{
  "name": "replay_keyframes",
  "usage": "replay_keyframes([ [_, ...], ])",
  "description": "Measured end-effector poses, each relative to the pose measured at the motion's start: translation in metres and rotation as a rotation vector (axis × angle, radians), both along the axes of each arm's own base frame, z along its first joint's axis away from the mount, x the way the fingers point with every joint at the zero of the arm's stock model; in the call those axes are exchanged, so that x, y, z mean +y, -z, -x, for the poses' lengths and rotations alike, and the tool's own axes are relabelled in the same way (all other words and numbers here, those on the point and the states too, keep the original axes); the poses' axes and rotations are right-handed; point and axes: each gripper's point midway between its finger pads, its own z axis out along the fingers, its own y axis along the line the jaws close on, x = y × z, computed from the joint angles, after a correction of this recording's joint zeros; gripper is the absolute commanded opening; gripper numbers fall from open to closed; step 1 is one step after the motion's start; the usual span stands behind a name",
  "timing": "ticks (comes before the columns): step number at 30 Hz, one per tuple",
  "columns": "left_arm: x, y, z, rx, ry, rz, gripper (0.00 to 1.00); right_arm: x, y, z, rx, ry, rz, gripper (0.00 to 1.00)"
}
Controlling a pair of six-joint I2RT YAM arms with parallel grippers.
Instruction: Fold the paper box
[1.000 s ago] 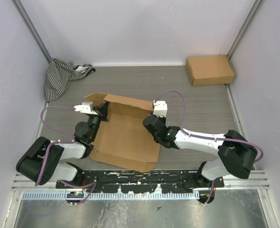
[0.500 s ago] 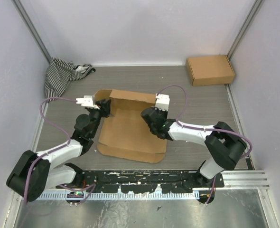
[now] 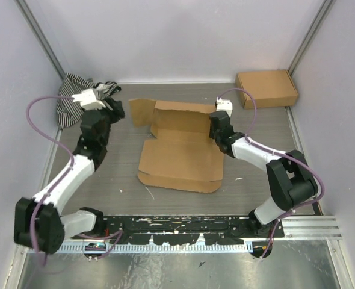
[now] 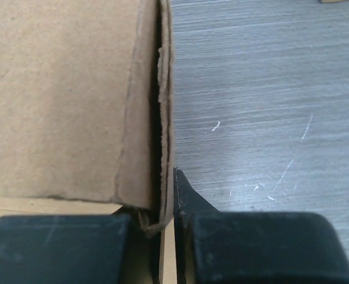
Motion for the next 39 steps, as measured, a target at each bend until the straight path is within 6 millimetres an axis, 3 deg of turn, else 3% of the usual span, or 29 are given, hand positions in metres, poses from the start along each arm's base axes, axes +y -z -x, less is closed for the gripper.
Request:
replay_keyframes([
  [3, 0.043, 0.028, -0.037, 0.093, -0.084, 0.049, 0.69, -0.002, -0.002, -0.006, 0.025, -0.071, -0.017, 0.01],
  [5, 0.059, 0.069, -0.056, 0.186, -0.096, 0.075, 0.67, -0.007, -0.003, -0.010, 0.042, -0.109, -0.031, 0.01],
  [8, 0.055, 0.123, -0.066, 0.315, -0.037, 0.102, 0.66, -0.019, -0.004, -0.016, 0.065, -0.148, -0.050, 0.01],
  [11, 0.039, 0.147, -0.071, 0.352, 0.062, 0.125, 0.66, -0.029, -0.005, -0.023, 0.076, -0.174, -0.067, 0.01],
  [17, 0.004, 0.129, -0.083, 0.177, 0.274, 0.169, 0.63, -0.024, -0.002, -0.026, 0.109, -0.248, -0.092, 0.01],
  [23, -0.016, 0.149, -0.089, 0.122, 0.380, 0.227, 0.58, -0.013, -0.002, -0.026, 0.125, -0.310, -0.108, 0.01],
  [26, -0.023, 0.144, -0.089, 0.092, 0.421, 0.247, 0.56, -0.013, -0.003, -0.025, 0.131, -0.319, -0.102, 0.01],
  [31, -0.031, 0.127, -0.074, 0.027, 0.483, 0.286, 0.56, -0.013, -0.008, -0.028, 0.132, -0.321, -0.098, 0.01],
  [39, -0.059, 0.112, -0.031, 0.012, 0.588, 0.298, 0.56, -0.012, -0.004, -0.032, 0.149, -0.319, -0.096, 0.01],
])
